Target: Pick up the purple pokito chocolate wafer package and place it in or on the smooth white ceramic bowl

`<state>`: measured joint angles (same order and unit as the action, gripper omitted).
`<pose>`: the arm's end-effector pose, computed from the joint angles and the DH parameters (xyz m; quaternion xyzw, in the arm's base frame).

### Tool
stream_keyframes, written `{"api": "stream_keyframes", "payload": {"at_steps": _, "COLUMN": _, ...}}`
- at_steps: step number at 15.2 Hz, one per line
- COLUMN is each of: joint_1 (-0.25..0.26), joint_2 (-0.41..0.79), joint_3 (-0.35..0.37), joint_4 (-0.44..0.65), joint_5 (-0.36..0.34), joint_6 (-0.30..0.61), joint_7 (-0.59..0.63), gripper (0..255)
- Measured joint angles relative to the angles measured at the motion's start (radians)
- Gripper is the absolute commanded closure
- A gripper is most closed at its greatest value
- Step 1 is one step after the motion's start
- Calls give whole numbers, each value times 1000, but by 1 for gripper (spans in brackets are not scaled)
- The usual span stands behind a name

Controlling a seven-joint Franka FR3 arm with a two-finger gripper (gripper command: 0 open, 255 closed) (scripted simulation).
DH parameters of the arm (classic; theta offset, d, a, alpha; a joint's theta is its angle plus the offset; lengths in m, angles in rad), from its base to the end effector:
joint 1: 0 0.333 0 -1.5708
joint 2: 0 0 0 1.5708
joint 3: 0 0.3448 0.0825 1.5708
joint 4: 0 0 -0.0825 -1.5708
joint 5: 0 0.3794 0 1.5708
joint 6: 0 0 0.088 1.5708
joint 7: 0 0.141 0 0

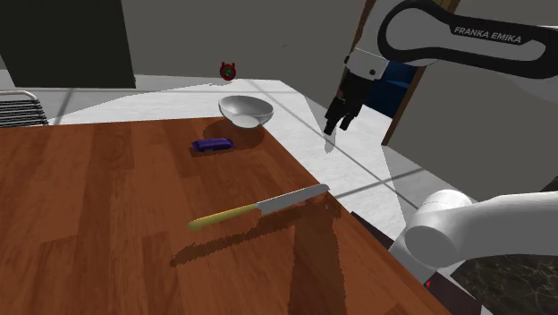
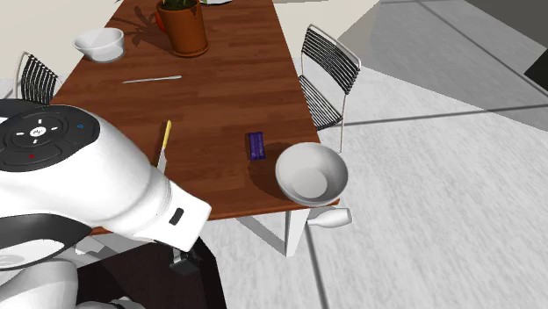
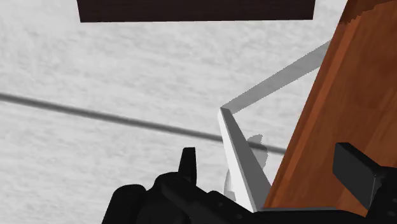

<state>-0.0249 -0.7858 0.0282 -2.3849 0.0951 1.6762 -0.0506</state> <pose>0.2947 0.0158 0.5732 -0.9984 -0.0200 -0.0395 0.0364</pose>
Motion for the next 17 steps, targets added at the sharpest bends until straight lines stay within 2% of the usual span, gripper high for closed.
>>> {"api": "stream_keyframes", "payload": {"at_steps": 3, "joint_1": 16, "joint_2": 46, "joint_3": -1, "joint_4": 24, "joint_5": -4, "joint_6": 20, "joint_7": -37, "gripper": 0}}
{"api": "stream_keyframes", "payload": {"at_steps": 7, "joint_1": 67, "joint_2": 189, "joint_3": 5, "joint_4": 114, "joint_5": -12, "joint_6": 63, "joint_7": -145, "gripper": 0}}
{"api": "stream_keyframes", "payload": {"at_steps": 13, "joint_1": 137, "joint_2": 445, "joint_3": 29, "joint_4": 306, "joint_5": -27, "joint_6": 114, "joint_7": -310, "gripper": 0}}
{"api": "stream_keyframes", "payload": {"at_steps": 17, "joint_1": 179, "joint_2": 566, "joint_3": 56, "joint_4": 403, "joint_5": -40, "joint_6": 131, "joint_7": -412, "gripper": 0}}
